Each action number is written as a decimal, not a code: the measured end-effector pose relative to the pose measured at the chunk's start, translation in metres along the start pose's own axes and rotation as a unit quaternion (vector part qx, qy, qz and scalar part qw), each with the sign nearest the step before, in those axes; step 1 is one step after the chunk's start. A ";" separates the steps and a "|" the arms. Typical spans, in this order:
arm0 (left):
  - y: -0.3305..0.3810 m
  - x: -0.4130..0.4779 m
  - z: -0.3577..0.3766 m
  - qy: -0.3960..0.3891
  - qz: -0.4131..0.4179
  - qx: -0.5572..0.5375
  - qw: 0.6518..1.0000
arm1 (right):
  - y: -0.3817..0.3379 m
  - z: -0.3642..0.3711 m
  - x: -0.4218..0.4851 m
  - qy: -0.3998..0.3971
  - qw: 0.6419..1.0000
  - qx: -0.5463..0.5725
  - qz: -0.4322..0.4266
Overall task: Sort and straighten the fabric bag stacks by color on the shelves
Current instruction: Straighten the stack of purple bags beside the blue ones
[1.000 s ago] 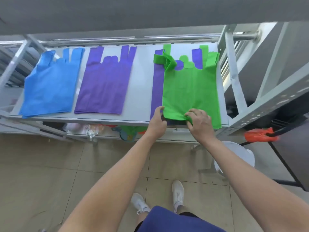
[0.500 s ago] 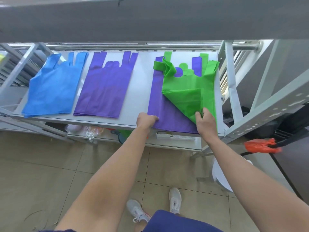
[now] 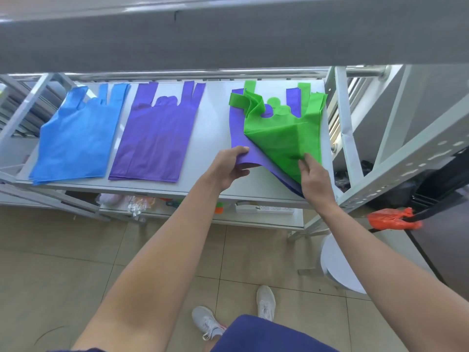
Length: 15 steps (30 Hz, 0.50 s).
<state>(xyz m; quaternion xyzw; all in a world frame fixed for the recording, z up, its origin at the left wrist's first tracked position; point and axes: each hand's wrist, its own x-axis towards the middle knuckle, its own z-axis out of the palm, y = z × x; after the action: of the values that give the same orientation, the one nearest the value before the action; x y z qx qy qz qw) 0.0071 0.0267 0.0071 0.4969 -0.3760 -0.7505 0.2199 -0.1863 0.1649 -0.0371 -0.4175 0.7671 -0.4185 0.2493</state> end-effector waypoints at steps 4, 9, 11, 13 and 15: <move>0.004 -0.001 -0.013 0.053 0.002 0.133 0.990 | -0.003 0.001 -0.002 -0.039 0.997 -0.024 -0.057; -0.009 0.003 -0.030 0.159 -0.013 0.262 0.952 | 0.003 0.012 -0.005 -0.061 0.995 -0.029 -0.074; -0.008 0.005 -0.030 0.152 -0.011 0.179 0.972 | 0.005 0.013 -0.004 -0.037 0.998 -0.010 -0.054; -0.001 0.009 -0.028 0.111 -0.013 0.048 0.993 | 0.008 0.011 -0.003 -0.029 0.998 -0.017 -0.046; 0.012 0.012 -0.030 0.067 -0.001 -0.057 0.996 | 0.010 0.009 -0.004 -0.048 0.996 -0.046 -0.059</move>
<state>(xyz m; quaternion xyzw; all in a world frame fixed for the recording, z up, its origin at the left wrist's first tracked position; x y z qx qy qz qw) 0.0295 0.0004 0.0032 0.5331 -0.3164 -0.7362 0.2716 -0.1820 0.1673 -0.0501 -0.4930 0.7465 -0.3762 0.2411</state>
